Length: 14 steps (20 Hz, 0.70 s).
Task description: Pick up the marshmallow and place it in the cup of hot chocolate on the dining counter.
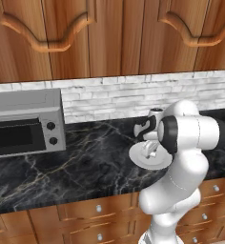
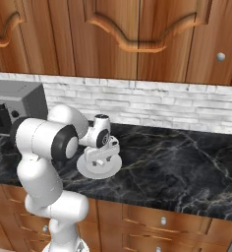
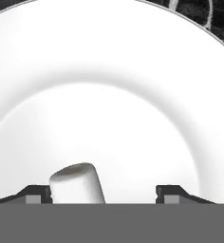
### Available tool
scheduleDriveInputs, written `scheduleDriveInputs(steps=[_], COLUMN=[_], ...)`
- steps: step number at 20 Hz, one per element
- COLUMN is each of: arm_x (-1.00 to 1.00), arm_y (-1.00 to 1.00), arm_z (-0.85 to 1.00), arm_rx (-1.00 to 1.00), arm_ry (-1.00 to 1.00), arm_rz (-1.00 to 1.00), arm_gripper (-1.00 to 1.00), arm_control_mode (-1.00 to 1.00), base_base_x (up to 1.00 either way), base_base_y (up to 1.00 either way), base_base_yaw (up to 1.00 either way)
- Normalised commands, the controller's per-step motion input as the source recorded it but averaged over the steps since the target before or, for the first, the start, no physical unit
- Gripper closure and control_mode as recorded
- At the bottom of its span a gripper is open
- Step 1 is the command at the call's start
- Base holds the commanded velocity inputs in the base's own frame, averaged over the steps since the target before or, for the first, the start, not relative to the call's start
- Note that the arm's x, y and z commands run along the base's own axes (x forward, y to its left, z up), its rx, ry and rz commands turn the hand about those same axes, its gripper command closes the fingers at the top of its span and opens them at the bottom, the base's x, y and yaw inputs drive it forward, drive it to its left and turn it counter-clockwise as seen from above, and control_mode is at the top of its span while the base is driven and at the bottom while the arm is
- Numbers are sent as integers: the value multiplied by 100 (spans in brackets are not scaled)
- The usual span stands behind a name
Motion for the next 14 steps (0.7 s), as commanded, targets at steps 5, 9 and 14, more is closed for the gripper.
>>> scheduleDriveInputs(steps=[5, 9, 14], arm_x=[0, 0, -1], arm_y=[0, 0, 0], arm_z=[-38, -6, -15], arm_rx=[0, 0, -1], arm_ry=[0, 0, 0], arm_rz=[3, 1, 0], arm_gripper=[100, 100, 100], arm_control_mode=[-100, -100, -100], base_base_x=[0, 0, 0], base_base_y=[0, 0, 0], base_base_yaw=[0, 0, 0])
